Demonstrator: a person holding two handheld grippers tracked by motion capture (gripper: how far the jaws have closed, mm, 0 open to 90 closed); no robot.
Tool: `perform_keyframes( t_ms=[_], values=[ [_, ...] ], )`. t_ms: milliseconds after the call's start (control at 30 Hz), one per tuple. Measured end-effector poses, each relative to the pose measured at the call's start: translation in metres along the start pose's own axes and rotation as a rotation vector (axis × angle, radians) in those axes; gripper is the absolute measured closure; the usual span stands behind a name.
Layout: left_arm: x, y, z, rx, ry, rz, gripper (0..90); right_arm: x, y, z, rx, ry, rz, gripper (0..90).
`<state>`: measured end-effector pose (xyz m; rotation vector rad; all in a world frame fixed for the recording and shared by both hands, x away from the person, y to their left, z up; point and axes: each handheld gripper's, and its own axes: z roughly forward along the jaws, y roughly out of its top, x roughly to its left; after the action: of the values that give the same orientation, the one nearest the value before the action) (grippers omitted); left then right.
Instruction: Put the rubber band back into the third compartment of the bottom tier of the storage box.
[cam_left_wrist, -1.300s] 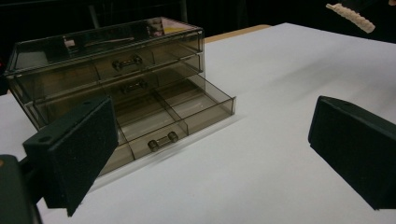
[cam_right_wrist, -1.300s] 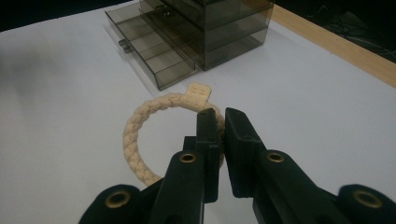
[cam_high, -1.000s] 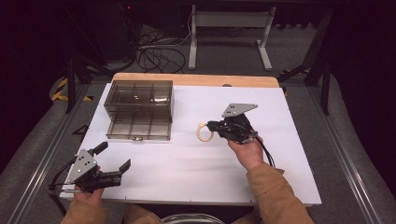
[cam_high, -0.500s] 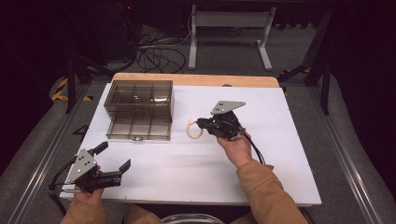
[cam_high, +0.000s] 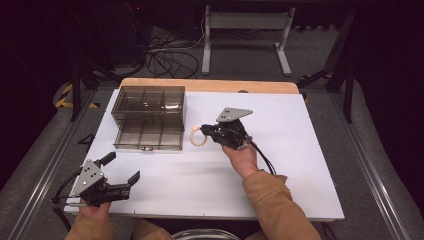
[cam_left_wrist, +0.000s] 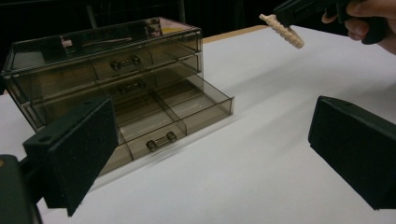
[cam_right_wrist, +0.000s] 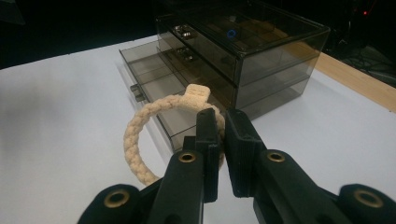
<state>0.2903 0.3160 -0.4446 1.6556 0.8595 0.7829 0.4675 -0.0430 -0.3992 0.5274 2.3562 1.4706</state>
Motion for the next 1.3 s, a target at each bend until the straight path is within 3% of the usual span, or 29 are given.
perform_keyframes(
  t_ms=[767,1133,1300],
  values=[
    [0.001,-0.001,-0.001,0.0,-0.014,-0.004,2.4,0.009,-0.005,0.063,-0.025,-0.071,-0.05,84.9],
    [0.001,-0.001,-0.002,-0.002,-0.015,-0.004,2.4,0.013,-0.009,0.086,-0.027,-0.105,-0.031,84.8],
    [0.001,-0.001,-0.003,-0.006,-0.015,-0.01,2.4,0.018,-0.011,0.094,-0.019,-0.125,-0.064,84.9]
  ],
)
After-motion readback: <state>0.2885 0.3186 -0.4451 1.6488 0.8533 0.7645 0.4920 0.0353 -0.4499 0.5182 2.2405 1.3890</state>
